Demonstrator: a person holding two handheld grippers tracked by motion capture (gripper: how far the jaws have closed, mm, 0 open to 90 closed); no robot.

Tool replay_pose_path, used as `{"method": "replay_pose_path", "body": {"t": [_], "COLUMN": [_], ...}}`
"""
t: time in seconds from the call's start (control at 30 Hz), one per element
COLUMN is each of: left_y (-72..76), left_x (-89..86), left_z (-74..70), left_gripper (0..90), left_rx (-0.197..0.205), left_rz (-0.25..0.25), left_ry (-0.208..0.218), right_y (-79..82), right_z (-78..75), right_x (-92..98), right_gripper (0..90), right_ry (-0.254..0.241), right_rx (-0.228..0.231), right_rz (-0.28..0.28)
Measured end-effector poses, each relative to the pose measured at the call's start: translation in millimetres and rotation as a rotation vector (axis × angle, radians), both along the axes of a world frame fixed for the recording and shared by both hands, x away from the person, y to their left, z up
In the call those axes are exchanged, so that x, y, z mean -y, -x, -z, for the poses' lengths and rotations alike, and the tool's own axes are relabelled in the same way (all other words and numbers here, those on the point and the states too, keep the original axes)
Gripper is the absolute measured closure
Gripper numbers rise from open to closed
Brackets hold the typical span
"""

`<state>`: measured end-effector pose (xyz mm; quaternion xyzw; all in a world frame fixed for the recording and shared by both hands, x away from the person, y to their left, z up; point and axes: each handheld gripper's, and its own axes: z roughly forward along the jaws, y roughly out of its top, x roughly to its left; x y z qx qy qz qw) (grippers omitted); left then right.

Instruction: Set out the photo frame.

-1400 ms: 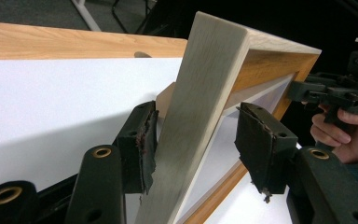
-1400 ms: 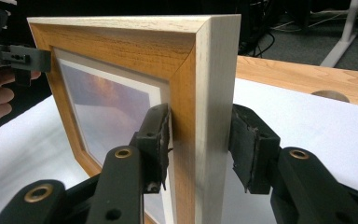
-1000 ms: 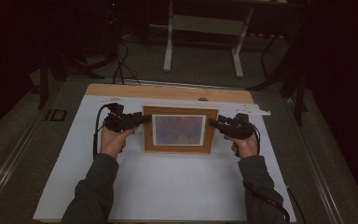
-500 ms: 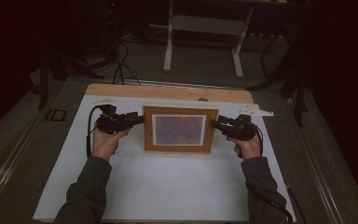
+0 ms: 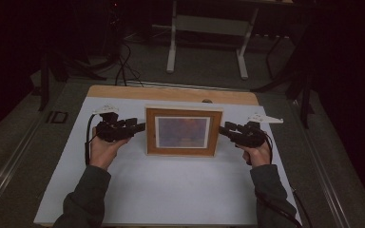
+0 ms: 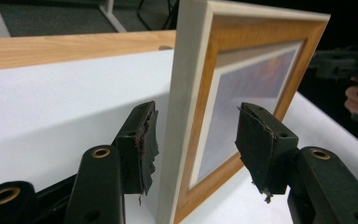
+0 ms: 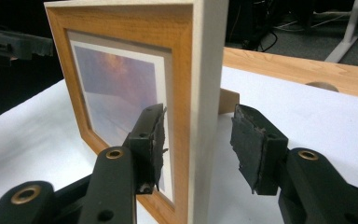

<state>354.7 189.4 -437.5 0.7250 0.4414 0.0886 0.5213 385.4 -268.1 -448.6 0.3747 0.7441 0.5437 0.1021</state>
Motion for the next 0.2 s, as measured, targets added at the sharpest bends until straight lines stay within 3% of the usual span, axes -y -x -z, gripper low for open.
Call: {"method": "replay_pose_path", "body": {"t": [0.2], "left_y": [11.4], "left_x": [1.7], "left_z": [8.2], "left_gripper": [48.5], "left_rx": [0.024], "left_rz": [-0.026], "left_ry": [-0.092], "right_y": [4.6], "right_z": [8.1], "right_x": [7.7], "right_gripper": [53.3], "right_ry": [-0.002], "right_rx": [-0.016], "right_rz": [0.009]}}
